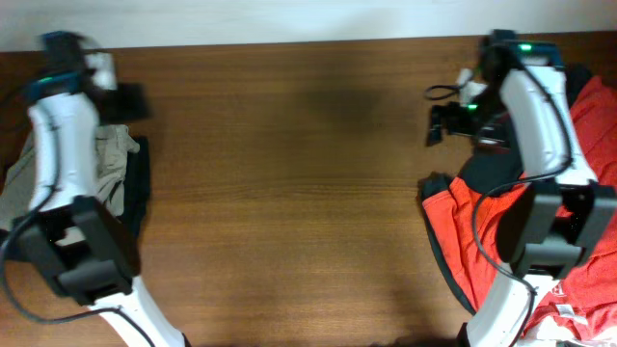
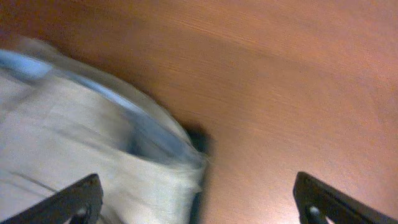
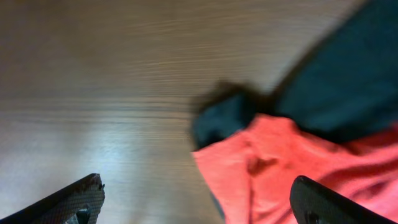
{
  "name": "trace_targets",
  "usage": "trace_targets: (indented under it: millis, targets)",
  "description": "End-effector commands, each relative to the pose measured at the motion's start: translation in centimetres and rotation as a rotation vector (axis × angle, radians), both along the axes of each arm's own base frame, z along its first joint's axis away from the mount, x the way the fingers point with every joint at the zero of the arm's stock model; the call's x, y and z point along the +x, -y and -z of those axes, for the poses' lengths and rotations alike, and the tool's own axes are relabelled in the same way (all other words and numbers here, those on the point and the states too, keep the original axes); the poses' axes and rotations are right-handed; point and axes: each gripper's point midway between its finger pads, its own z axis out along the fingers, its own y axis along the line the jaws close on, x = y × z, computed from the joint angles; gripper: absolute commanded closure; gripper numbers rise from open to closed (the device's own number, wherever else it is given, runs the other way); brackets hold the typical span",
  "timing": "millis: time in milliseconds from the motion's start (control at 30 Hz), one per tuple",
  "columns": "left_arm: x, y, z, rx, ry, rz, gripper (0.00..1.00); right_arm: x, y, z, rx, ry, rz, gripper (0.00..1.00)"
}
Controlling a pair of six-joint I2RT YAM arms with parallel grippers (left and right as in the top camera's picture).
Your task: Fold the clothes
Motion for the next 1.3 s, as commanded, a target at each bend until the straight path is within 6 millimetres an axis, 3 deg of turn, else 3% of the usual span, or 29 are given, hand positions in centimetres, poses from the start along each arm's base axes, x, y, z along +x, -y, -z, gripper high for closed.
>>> trace_targets:
  millis: [0,100,167,233,333,400,467,500,633,767,900,967,1033,1100,1200,1267]
  targets:
    - [-3.7,8.8,0.7,0.004,-0.2,0.256,0.01,-2.7,4.4,-1.7,0.029,-0.048,0.088,0.01]
    - [-12.7,10.2,1.5,-0.087,-0.566,0.204,0.01,-5.7,5.2,-2.2,0.046,-0.155,0.13,0.01]
    - [-15.4,10.2,0.9,-0.112,-0.67,0.176,0.01,-7.3,4.5,-3.0,0.045,-0.154,0.123,0.01]
    - [-17.0,10.3,-0.6,-0.117,-0.674,0.142,0.01,-10.7,3.5,-4.7,0.037,-0.12,0.122,0.01]
    - [-19.3,10.5,-5.0,-0.079,-0.417,0.128,0.01,-12.8,2.1,-7.3,-0.04,0.224,0.08,0.01]
    - [-20.7,10.5,-7.8,-0.022,-0.086,0.126,0.01,-13.2,0.3,-9.2,-0.097,0.519,0.005,0.01]
    - [-22.4,10.4,-9.3,0.034,0.219,0.121,0.01,-13.3,-1.2,-10.5,-0.129,0.741,-0.052,0.01]
    - [-24.0,10.6,-9.7,0.055,0.36,0.12,0.01,-13.3,-1.3,-10.5,-0.132,0.781,-0.055,0.01]
    - [-28.1,11.0,-9.2,0.074,0.49,0.119,0.01,-13.7,-1.3,-8.7,-0.124,0.725,-0.056,0.01]
    - [-28.5,11.0,-9.0,0.073,0.483,0.119,0.01,-12.6,-1.2,-5.9,-0.106,0.609,-0.058,0.01]
    - [-28.5,11.0,-8.9,0.073,0.481,0.119,0.01,-11.6,-1.0,-0.9,-0.078,0.414,-0.056,0.01]
    - [-28.5,11.0,-8.9,0.073,0.481,0.119,0.01,-11.7,-1.2,-2.0,-0.082,0.455,-0.064,0.01]
    - [-28.5,11.0,-8.9,0.073,0.481,0.119,0.01,-12.2,-3.0,-4.1,-0.078,0.543,-0.123,0.01]
    - [-28.5,11.0,-8.9,0.073,0.481,0.119,0.01,-13.8,-5.9,-8.1,-0.057,0.708,-0.228,0.01]
    - [-28.5,11.0,-8.9,0.073,0.481,0.119,0.01,-17.1,-5.9,-13.5,-0.07,0.953,-0.224,0.01]
    - [-28.5,11.0,-8.9,0.073,0.481,0.119,0.01,-18.9,-4.8,-16.2,-0.131,1.092,-0.191,0.01]
